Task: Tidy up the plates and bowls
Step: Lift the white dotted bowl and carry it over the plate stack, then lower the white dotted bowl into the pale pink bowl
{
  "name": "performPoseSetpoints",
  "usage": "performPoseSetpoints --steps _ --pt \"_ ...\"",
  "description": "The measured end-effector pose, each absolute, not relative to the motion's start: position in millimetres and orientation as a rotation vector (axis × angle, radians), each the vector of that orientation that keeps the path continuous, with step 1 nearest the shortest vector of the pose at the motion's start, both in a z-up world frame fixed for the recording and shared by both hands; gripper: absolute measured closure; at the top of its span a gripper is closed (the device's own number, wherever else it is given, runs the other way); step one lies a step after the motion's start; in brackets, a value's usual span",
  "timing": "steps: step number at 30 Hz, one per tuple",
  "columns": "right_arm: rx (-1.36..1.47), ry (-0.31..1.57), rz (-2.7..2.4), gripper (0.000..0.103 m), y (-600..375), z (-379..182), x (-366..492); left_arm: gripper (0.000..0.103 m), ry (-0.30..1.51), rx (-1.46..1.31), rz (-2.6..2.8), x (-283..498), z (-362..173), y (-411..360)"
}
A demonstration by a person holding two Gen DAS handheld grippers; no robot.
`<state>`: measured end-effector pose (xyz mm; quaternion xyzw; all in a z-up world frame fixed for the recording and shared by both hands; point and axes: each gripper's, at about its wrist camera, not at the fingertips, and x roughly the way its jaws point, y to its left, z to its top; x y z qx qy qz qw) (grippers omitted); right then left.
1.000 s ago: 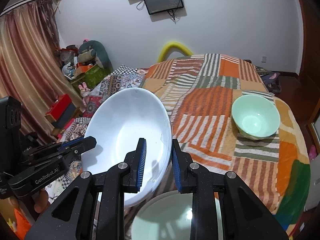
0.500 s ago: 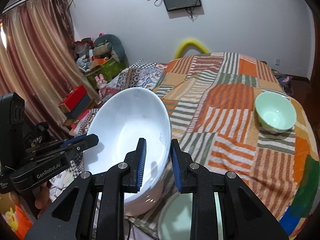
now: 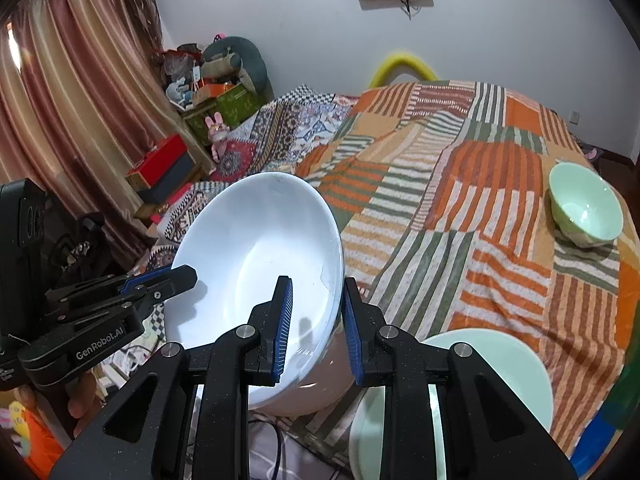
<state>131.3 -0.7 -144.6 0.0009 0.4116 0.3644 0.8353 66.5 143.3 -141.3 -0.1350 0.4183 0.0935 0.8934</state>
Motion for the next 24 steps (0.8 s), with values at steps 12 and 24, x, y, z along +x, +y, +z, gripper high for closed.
performPoseSetpoints --steps 12,24 --pt "-0.038 0.964 0.768 0.08 17 -175 125 0.092 0.958 -0.317 0.228 61 -184 153" --pt "-0.072 1.042 0.767 0.081 29 -201 126 0.092 1.032 -0.345 0.242 68 -216 165"
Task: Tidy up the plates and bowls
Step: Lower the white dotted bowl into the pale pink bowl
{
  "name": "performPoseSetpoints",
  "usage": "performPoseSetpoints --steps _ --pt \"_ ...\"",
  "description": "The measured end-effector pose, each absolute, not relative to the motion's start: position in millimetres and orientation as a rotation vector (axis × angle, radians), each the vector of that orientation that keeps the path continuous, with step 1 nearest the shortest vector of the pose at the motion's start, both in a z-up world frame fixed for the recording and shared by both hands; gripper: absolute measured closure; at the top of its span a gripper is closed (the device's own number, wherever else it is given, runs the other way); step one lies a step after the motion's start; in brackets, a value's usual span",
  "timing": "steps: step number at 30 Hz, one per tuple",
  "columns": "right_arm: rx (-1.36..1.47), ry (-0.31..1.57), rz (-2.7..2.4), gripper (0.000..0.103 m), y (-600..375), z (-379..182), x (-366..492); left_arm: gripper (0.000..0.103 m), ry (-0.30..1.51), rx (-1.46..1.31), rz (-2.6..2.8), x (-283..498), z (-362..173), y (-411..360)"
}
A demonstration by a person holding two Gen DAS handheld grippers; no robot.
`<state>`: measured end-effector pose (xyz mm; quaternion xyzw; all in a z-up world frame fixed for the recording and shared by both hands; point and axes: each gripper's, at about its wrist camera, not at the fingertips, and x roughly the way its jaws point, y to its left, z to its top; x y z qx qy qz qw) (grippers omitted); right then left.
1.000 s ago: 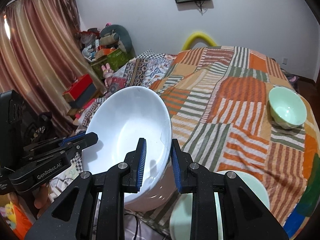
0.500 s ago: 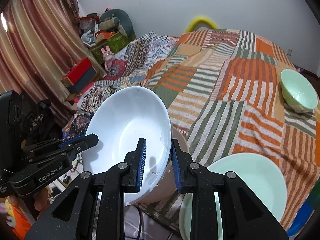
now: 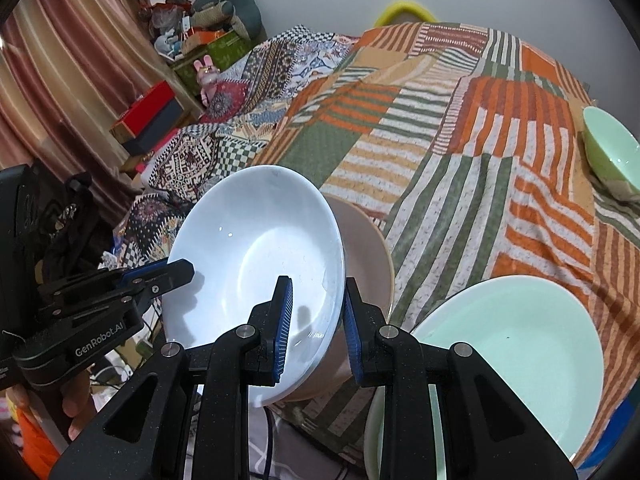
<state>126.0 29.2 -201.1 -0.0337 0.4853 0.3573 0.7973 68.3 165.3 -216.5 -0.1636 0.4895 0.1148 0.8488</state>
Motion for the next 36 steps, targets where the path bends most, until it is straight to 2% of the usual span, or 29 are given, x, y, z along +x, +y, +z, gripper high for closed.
performPoseSetpoints --steps 24,34,36 --pt "-0.132 1.051 0.75 0.078 35 -216 134 0.091 1.106 -0.375 0.249 84 -248 173" --pt "-0.113 1.001 0.76 0.078 16 -199 137 0.091 1.036 -0.34 0.245 80 -208 168" --pt "-0.097 0.996 0.759 0.078 8 -194 139 0.087 1.008 -0.328 0.238 80 -193 163"
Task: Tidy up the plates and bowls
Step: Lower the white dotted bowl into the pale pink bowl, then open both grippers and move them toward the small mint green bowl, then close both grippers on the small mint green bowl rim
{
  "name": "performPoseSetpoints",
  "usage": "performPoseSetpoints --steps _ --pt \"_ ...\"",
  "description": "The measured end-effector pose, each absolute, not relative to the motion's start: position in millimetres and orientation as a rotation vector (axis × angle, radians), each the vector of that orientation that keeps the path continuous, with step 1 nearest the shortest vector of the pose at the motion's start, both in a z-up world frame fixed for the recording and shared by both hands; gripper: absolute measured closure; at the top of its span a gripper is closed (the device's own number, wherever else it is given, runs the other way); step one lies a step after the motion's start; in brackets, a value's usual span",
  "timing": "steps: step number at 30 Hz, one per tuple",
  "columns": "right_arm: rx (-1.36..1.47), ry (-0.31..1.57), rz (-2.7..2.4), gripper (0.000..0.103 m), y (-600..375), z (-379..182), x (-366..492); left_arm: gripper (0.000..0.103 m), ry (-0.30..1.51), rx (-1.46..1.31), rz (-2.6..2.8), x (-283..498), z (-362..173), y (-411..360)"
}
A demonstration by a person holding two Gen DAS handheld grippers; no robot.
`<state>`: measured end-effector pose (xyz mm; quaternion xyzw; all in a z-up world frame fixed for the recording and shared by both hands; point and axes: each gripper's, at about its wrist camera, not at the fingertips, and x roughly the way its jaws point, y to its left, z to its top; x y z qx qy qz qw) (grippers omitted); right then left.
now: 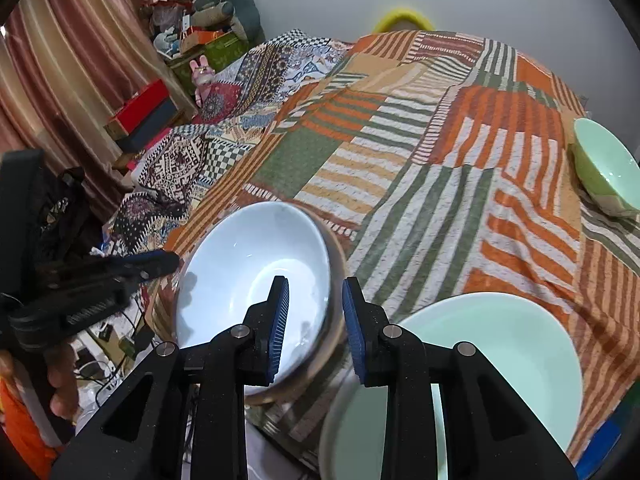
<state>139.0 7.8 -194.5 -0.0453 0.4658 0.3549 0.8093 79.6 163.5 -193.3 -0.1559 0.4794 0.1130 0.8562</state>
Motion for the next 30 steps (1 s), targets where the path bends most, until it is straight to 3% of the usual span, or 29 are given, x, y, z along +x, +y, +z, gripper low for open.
performPoseSetpoints --steps 5,9,12,17,26,30 --pt "-0.036 0.949 0.729 0.072 -25 -176 146 0.085 0.907 -0.274 0.205 84 -149 142" --pt "0.007 0.895 0.678 0.067 -58 -160 152 0.064 0.812 -0.226 0.177 91 -115 117" --pt "0.024 0.854 0.625 0.067 -83 -149 157 0.058 0.767 -0.201 0.147 100 -98 100" --pt "0.075 0.782 0.526 0.059 -134 -132 168 0.052 0.738 -0.189 0.07 123 -78 70" --pt "0.128 0.722 0.359 0.057 -204 -117 203 0.04 0.695 -0.137 -0.015 172 -63 16" --pt "0.146 0.733 0.305 0.057 -218 -123 224 0.039 0.727 -0.125 -0.041 201 -74 -3"
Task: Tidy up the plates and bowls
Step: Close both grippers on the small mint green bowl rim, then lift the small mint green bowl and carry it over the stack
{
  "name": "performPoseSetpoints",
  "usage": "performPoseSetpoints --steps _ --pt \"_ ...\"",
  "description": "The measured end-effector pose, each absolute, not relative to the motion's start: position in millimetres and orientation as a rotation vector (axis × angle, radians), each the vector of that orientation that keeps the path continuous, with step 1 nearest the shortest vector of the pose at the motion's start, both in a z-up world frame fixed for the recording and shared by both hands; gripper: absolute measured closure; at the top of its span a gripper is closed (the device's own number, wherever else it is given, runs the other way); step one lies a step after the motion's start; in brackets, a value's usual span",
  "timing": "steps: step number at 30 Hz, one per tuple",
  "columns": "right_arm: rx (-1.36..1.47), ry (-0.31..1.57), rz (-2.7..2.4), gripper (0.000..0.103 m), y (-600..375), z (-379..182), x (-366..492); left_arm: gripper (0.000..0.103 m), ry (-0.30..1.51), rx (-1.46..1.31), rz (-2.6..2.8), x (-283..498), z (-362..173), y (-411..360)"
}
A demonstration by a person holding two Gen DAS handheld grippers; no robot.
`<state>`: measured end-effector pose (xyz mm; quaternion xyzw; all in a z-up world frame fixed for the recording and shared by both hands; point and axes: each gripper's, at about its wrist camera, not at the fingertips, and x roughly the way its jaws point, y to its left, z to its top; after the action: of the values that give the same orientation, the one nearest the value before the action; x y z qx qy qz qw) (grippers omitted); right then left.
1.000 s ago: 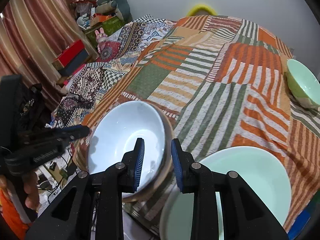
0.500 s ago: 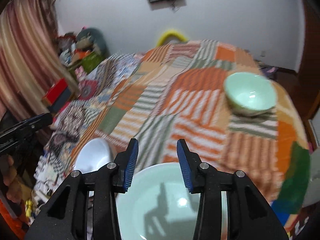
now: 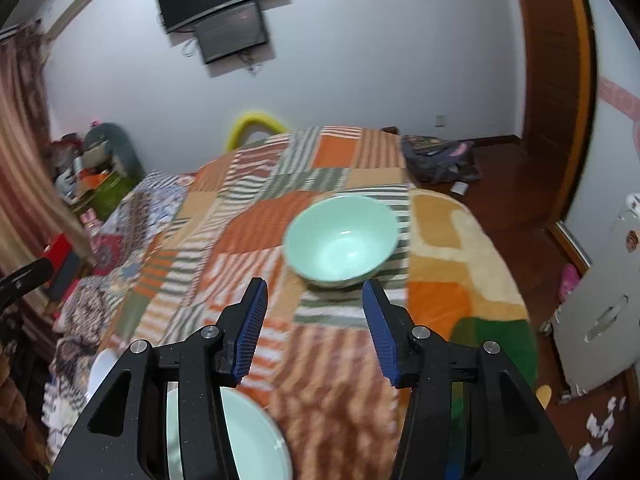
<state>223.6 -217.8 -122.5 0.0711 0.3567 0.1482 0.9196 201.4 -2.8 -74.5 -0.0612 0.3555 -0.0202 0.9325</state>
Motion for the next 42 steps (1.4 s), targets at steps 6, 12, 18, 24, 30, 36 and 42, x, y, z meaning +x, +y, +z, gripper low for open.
performPoseSetpoints --steps 6,12,18,24,30,36,42 --pt "0.168 0.796 0.263 0.057 -226 -147 261 0.039 0.805 -0.128 -0.061 238 -106 -17" --pt "0.176 0.874 0.233 0.057 -231 -175 303 0.039 0.892 -0.14 -0.073 270 -139 -20" --pt "0.149 0.915 0.223 0.06 -229 -192 336 0.039 0.946 -0.147 -0.076 292 -165 -20" --pt "0.124 0.977 0.237 0.086 -225 -212 356 0.039 0.97 -0.13 -0.077 307 -180 -26" --pt "0.082 0.959 0.281 0.087 -226 -208 341 0.039 0.997 -0.141 -0.085 319 -192 -32" --pt "0.075 0.982 0.374 0.087 -223 -207 318 0.039 1.024 -0.147 -0.084 331 -207 -40" --pt "0.079 1.016 0.462 0.087 -220 -209 296 0.058 1.09 -0.173 -0.154 341 -227 -55"
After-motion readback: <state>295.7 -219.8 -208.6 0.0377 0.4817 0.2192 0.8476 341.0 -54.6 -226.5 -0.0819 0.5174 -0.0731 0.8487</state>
